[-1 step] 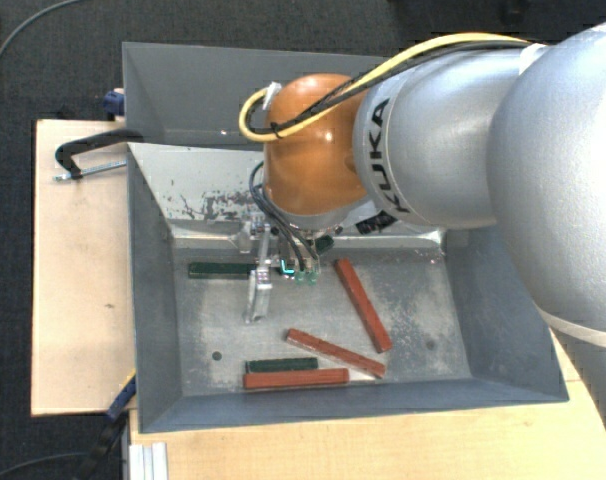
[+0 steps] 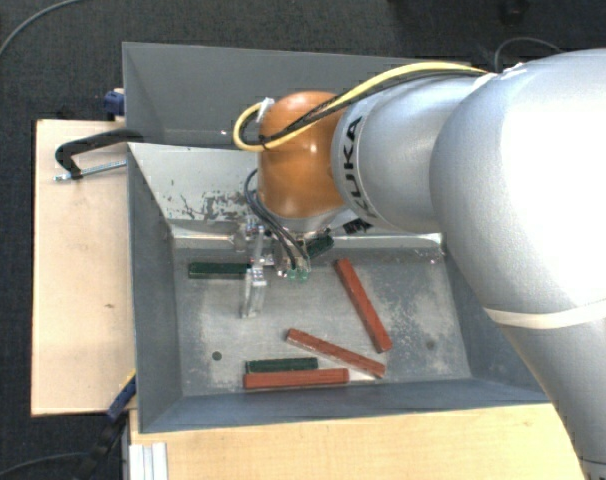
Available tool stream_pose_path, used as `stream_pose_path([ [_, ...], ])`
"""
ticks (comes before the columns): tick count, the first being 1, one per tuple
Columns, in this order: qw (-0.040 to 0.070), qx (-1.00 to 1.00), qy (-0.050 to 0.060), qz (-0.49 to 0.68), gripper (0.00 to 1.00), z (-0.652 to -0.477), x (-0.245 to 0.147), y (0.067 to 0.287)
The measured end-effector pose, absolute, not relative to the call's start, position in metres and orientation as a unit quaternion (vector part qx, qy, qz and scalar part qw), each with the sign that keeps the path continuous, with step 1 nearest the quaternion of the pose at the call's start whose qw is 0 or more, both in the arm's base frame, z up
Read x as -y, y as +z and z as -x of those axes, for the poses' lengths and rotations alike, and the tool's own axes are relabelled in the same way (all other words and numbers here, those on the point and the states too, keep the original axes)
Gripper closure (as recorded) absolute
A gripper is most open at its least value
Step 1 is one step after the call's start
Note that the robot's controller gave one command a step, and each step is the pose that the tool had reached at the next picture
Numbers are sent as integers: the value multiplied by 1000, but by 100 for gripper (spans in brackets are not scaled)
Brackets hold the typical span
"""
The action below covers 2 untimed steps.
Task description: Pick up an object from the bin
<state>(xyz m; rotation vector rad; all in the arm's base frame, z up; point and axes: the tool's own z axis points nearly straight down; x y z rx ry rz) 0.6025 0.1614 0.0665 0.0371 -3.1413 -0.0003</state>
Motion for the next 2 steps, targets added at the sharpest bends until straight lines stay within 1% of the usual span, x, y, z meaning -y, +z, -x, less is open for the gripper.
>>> stream_pose_path([
  [1, -2, 1000, -1, -12, 100, -603, -163, 71],
  [2, -7, 999, -2, -39, 100, -591, -176, 224],
])
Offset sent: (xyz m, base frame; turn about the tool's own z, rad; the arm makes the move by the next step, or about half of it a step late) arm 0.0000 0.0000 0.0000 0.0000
